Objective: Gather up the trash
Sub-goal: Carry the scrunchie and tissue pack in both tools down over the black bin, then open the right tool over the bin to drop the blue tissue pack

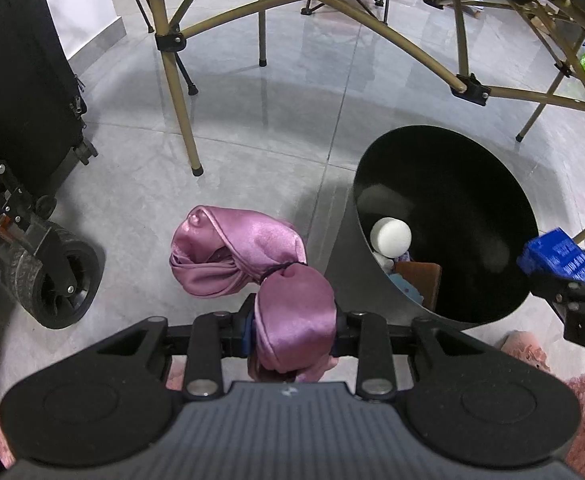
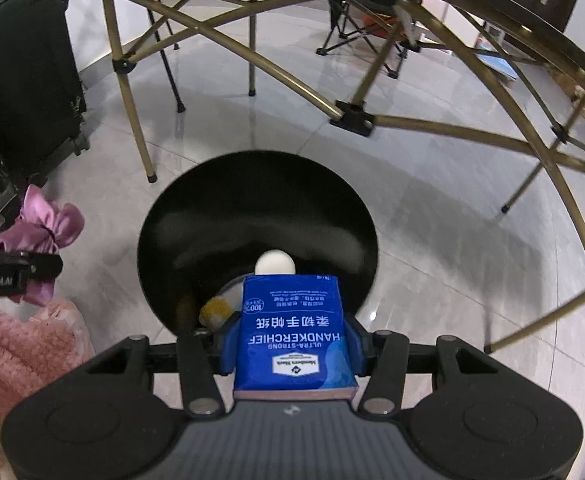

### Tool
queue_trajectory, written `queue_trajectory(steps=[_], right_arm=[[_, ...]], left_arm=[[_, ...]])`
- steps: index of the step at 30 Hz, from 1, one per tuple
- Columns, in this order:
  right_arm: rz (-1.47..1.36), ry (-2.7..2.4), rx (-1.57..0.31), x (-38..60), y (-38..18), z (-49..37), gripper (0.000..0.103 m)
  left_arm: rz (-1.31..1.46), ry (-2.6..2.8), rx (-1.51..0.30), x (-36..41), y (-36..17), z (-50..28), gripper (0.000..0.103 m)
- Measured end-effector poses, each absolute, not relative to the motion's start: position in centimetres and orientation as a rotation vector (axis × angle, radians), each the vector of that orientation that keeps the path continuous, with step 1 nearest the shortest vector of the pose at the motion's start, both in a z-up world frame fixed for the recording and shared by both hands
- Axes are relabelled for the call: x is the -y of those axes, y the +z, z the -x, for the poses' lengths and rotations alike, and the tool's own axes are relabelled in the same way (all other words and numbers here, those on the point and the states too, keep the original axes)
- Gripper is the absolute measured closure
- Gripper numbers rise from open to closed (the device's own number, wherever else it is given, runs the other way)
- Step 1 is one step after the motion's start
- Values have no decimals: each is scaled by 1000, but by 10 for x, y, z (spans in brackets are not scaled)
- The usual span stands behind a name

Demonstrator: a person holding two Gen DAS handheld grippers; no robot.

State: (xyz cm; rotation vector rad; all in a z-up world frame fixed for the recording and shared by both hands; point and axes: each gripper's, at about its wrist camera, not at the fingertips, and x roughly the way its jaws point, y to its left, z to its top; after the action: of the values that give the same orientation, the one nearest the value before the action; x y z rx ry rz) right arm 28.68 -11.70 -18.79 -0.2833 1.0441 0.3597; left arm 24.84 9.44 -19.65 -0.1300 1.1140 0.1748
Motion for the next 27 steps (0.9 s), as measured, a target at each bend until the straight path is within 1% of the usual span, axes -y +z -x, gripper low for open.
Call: queue_trajectory(steps=[13,27], right_arm=[[287,380,-1077,85,-196,-334,53],[265,386,-1111,67,-208,-356,53]], left_arm=[[140,201,-1119,-107,-199,-255,71],[148,228,-1145,-118,-208,-266,71]])
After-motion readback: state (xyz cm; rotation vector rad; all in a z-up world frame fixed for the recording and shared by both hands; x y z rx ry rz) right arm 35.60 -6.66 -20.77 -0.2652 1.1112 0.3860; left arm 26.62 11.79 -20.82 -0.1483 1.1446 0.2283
